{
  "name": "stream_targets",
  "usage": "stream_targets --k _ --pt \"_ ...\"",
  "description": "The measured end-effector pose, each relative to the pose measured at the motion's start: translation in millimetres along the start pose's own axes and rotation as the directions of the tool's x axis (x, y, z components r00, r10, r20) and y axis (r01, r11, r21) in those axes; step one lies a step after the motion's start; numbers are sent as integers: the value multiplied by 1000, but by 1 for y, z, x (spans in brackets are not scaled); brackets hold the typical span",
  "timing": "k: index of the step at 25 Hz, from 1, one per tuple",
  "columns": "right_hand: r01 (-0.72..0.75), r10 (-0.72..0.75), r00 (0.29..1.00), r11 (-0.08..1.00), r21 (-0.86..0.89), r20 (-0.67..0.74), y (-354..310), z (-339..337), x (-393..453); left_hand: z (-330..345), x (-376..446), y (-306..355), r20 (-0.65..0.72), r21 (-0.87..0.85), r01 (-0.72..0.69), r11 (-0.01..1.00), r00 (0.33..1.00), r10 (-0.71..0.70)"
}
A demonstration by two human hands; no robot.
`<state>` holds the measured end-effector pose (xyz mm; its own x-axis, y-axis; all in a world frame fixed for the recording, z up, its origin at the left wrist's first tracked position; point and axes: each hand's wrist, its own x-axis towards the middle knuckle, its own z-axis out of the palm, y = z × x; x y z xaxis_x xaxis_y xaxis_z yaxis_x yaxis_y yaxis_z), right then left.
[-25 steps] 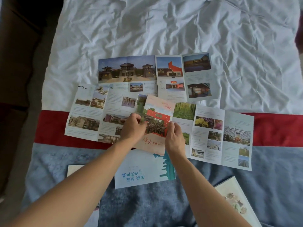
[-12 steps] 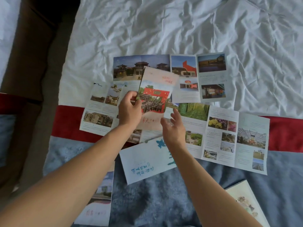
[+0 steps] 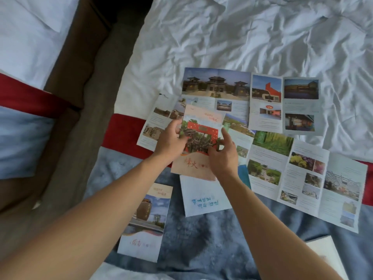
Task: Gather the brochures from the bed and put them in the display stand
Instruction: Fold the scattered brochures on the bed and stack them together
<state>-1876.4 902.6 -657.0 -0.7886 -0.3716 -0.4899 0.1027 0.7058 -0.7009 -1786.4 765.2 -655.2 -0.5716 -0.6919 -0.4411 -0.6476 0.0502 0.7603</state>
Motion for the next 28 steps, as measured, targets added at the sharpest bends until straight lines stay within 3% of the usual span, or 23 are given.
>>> stream_targets --k 4,8,17,28 --pt "134 -124 990 970 -205 63 8 25 -35 -26 -33 -41 97 371 -285 884 959 268" --pt "217 -185 975 902 -373 122 15 38 -76 -48 -73 -67 166 485 -384 786 923 348" --pt "277 -92 943 749 -602 320 52 85 -172 -75 -173 -142 216 634 -337 697 942 258" --pt "358 -109 902 728 -584 418 94 125 -206 -65 -202 -217 178 658 -243 713 970 166"
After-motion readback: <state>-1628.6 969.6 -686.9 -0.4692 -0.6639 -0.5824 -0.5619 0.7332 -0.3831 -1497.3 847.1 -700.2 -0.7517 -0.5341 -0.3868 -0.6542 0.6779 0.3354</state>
